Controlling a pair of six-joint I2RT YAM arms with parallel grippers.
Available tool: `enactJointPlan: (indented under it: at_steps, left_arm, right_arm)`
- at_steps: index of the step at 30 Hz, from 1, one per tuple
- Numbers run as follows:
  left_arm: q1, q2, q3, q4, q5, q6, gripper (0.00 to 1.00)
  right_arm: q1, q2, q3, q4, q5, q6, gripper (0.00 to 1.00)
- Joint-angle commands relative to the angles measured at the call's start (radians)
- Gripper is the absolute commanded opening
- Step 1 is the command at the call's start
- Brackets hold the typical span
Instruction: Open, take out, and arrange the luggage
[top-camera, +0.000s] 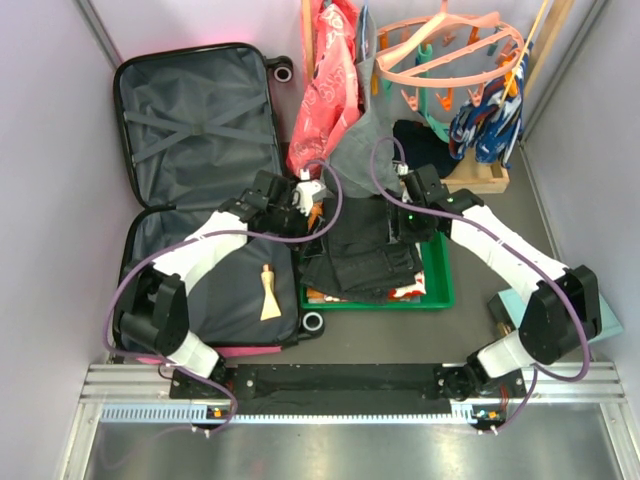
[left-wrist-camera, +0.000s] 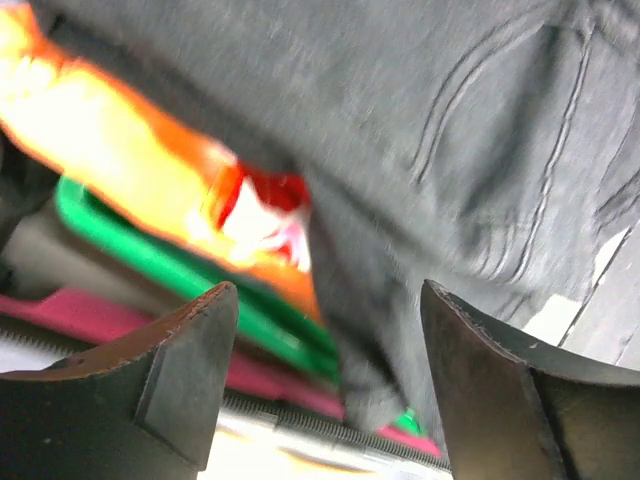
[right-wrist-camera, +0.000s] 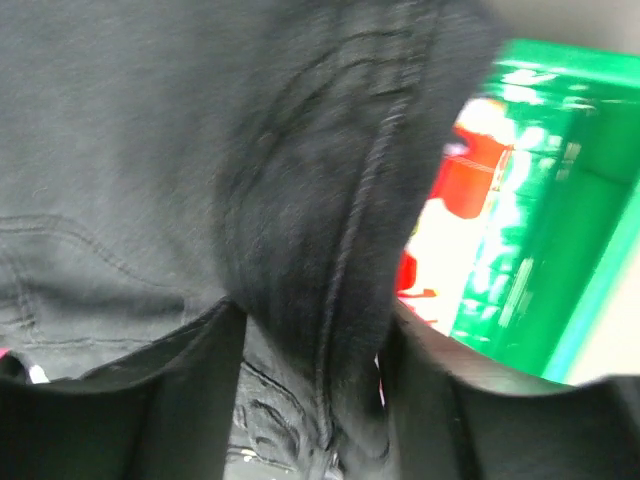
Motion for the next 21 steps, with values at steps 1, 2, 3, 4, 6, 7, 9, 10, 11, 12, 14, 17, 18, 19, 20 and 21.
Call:
enactJointPlan:
  at_steps: [1, 2, 3, 4, 6, 7, 9, 10, 11, 12, 14, 17, 18, 19, 20, 21]
  left_arm:
    - [0.002, -0.071, 0.026, -0.127, 0.019, 0.106, 0.73]
    - [0.002, -0.069, 0.021, -0.144, 0.024, 0.113, 0.70]
    - [0.002, -0.065, 0.009, -0.164, 0.048, 0.126, 0.61]
    - [0.002, -0.059, 0.004, -0.199, 0.056, 0.134, 0.58]
    - [0.001, -0.050, -0.019, -0.216, 0.085, 0.163, 0.56]
    - [-0.001, -0.048, -0.030, -0.216, 0.092, 0.169, 0.56]
    - [-0.008, -0.043, -0.057, -0.196, 0.069, 0.163, 0.58]
    - [-0.010, -0.037, -0.062, -0.188, 0.067, 0.160, 0.58]
    - [-0.013, -0.031, -0.062, -0.188, 0.073, 0.160, 0.57]
    - [-0.014, -0.017, -0.062, -0.191, 0.085, 0.162, 0.56]
    - [-0.017, -0.010, -0.066, -0.190, 0.136, 0.163, 0.48]
    - [-0.027, -0.003, -0.077, -0.179, 0.159, 0.162, 0.16]
    - [-0.027, 0.000, -0.083, -0.170, 0.161, 0.160, 0.08]
    - [-0.028, 0.000, -0.085, -0.167, 0.167, 0.159, 0.03]
    - [-0.031, 0.001, -0.086, -0.162, 0.171, 0.157, 0.00]
    - [-0.033, 0.006, -0.088, -0.150, 0.176, 0.150, 0.00]
  right_arm:
    - [-0.028, -0.057, -0.004, -0.002, 0.053, 0.019, 0.58]
    - [-0.028, -0.063, -0.010, -0.004, 0.042, 0.023, 0.59]
    - [-0.028, -0.074, -0.017, -0.006, 0.021, 0.029, 0.59]
    - [-0.028, -0.083, -0.040, -0.006, 0.011, 0.042, 0.60]
    - [-0.028, -0.103, -0.066, -0.010, 0.010, 0.051, 0.61]
    - [-0.029, -0.109, -0.095, -0.009, -0.019, 0.061, 0.61]
    - [-0.028, -0.126, -0.128, 0.013, -0.053, 0.074, 0.61]
    - [-0.028, -0.129, -0.158, 0.019, -0.061, 0.084, 0.60]
    - [-0.029, -0.132, -0.171, 0.022, -0.065, 0.089, 0.59]
    - [-0.028, -0.132, -0.188, 0.028, -0.076, 0.092, 0.56]
    - [-0.028, -0.132, -0.194, 0.036, -0.091, 0.100, 0.42]
    - [-0.023, -0.132, -0.194, 0.057, -0.147, 0.117, 0.15]
    - [-0.017, -0.132, -0.183, 0.062, -0.174, 0.121, 0.05]
    - [-0.002, -0.130, -0.173, 0.063, -0.182, 0.127, 0.01]
    - [0.007, -0.130, -0.162, 0.065, -0.190, 0.129, 0.00]
    - [0.018, -0.130, -0.139, 0.065, -0.203, 0.134, 0.00]
